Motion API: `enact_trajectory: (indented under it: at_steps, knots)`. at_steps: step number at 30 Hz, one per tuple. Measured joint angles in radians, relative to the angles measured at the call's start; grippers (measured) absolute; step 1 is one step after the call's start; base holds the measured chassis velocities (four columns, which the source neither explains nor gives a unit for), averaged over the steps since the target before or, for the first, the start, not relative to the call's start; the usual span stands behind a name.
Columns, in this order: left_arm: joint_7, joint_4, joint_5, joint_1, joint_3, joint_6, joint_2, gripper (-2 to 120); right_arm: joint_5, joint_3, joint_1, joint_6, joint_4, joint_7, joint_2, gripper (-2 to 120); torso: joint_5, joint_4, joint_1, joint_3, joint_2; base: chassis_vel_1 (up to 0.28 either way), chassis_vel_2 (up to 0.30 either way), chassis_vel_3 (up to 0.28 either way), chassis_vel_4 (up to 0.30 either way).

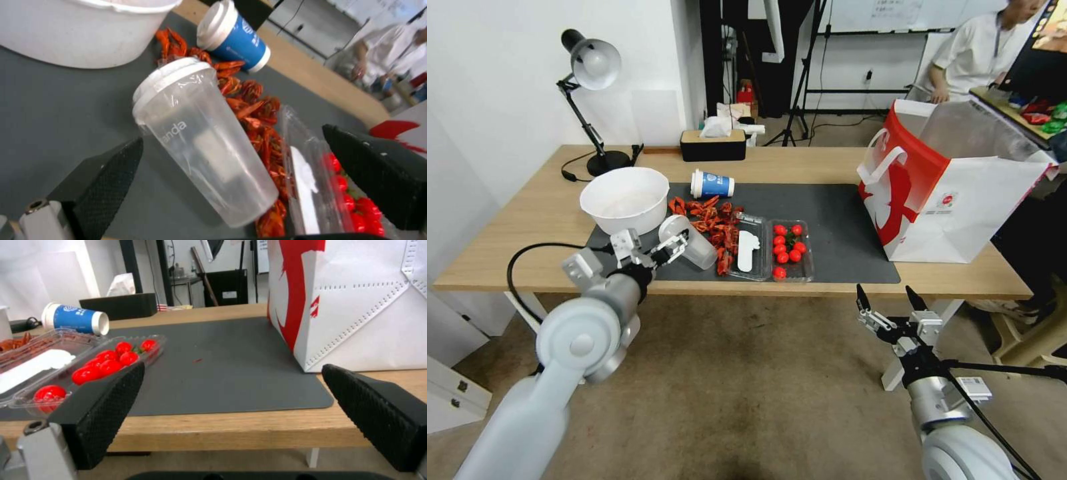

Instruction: Pick up the trash from the table and place it into the takeout bag.

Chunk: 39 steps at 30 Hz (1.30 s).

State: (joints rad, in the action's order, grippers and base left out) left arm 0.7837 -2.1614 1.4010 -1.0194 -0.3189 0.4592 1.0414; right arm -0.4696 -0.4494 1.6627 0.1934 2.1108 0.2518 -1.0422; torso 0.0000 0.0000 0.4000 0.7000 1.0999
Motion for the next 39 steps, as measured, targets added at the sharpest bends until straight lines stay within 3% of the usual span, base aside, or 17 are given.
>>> enact_trajectory:
  at_steps: [5, 10, 13, 26, 39]
  knots:
    - [0.066, 0.049, 0.028, 0.085, 0.045, 0.040, -0.005, 100, 0.008, 0.000, 0.005, -0.005, 0.008, 0.002, -0.001, 100, 0.0000, 0.0001, 0.000, 0.000, 0.000, 0.000, 0.000, 0.000, 0.000]
    - [0.204, 0.112, 0.090, 0.187, 0.106, 0.110, -0.003, 100, 0.027, -0.004, 0.022, -0.009, 0.022, 0.006, -0.014, 100, 0.0000, -0.0001, 0.000, 0.000, 0.000, 0.000, 0.000, 0.000, 0.000]
    - [0.241, 0.133, 0.120, 0.212, 0.121, 0.128, -0.001, 100, 0.037, -0.009, 0.033, -0.009, 0.025, 0.006, -0.022, 100, 0.0001, 0.0000, 0.000, 0.000, 0.000, 0.000, 0.000, 0.000, 0.000]
    - [0.307, 0.222, 0.282, 0.286, 0.125, 0.103, 0.027, 100, 0.080, -0.016, 0.055, -0.009, 0.036, 0.012, -0.058, 100, 0.0000, 0.0000, 0.000, 0.000, 0.000, 0.000, 0.000, 0.000, 0.000]
    - [0.321, 0.283, 0.310, 0.334, 0.158, 0.089, 0.059, 97, 0.097, -0.030, 0.071, -0.009, 0.043, 0.027, -0.057, 100, 0.0000, 0.0000, 0.000, 0.000, 0.000, 0.000, 0.000, 0.000, 0.000]
